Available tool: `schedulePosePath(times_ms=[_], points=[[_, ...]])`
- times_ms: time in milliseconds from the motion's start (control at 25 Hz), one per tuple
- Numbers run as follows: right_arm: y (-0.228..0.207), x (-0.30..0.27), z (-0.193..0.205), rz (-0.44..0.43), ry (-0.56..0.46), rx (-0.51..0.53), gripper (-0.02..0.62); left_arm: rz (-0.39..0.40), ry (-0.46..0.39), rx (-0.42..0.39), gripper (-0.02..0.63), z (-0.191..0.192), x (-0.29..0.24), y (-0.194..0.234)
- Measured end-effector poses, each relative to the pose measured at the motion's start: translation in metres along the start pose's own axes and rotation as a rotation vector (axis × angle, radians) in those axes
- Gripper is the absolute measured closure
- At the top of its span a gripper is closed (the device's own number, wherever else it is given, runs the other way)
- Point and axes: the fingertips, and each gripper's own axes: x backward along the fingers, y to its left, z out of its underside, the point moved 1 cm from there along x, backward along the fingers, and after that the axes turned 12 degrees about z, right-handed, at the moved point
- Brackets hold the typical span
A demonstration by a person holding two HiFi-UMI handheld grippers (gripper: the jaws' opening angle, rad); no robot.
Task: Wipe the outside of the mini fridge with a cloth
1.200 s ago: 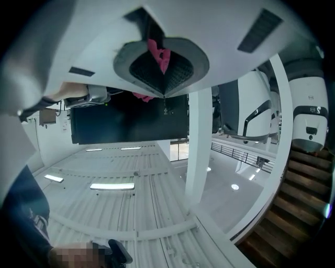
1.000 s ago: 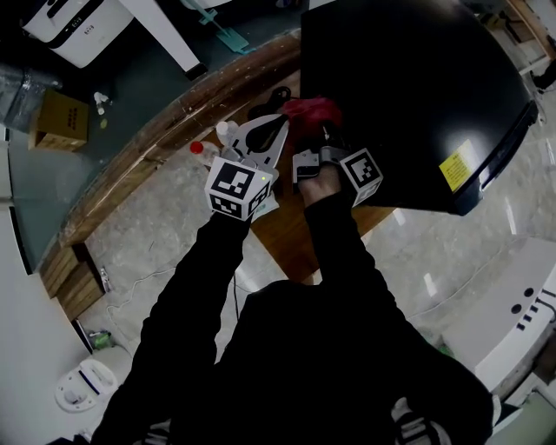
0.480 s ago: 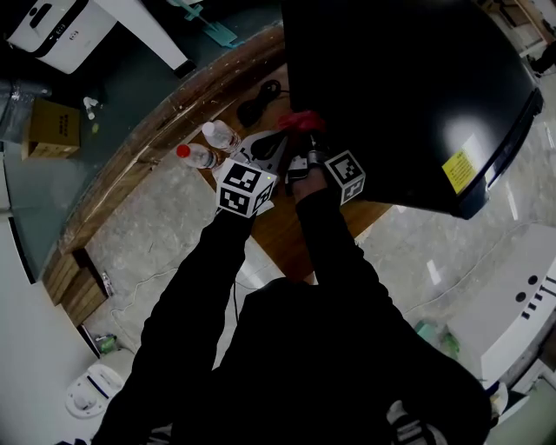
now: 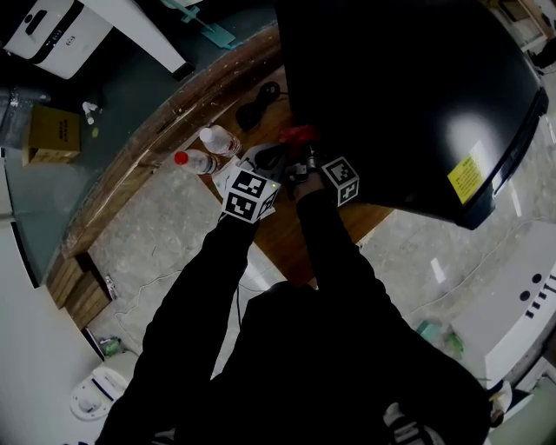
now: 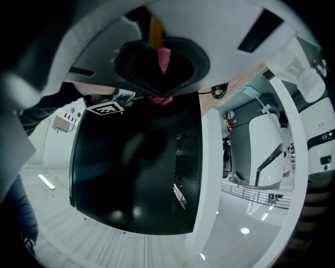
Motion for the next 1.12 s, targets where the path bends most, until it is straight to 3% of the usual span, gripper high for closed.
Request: schedulePosePath(times_ms=[400, 560, 680, 880, 1120], points=[[-0.033, -0.010, -0.001, 0.062, -0.013, -0.069, 0.558, -0.041, -0.018, -0.004, 0.600, 0.000, 0.021, 0.006], [-0.011, 0.009, 0.010, 0.039, 0.031, 0.094, 0.558, -0.046, -0.051, -0.017, 0.600, -0.013, 0.030, 0.001], [0.021, 0.043, 0.027, -0.033, 0.083, 0.264, 0.558, -0.066, -0.117, -0.017, 0.600, -0.030, 0.045, -0.009], [0.074, 0.122, 0.044, -0.165, 0.130, 0.461, 0.558, -0.123, -0.234, -0.031, 0.600, -0.059, 0.090, -0.038], [0.129, 0.223, 0.039, -0.304, 0.125, 0.547, 0.558, -0.145, -0.385, -0.050, 0.600, -0.107, 0.140, -0.098]])
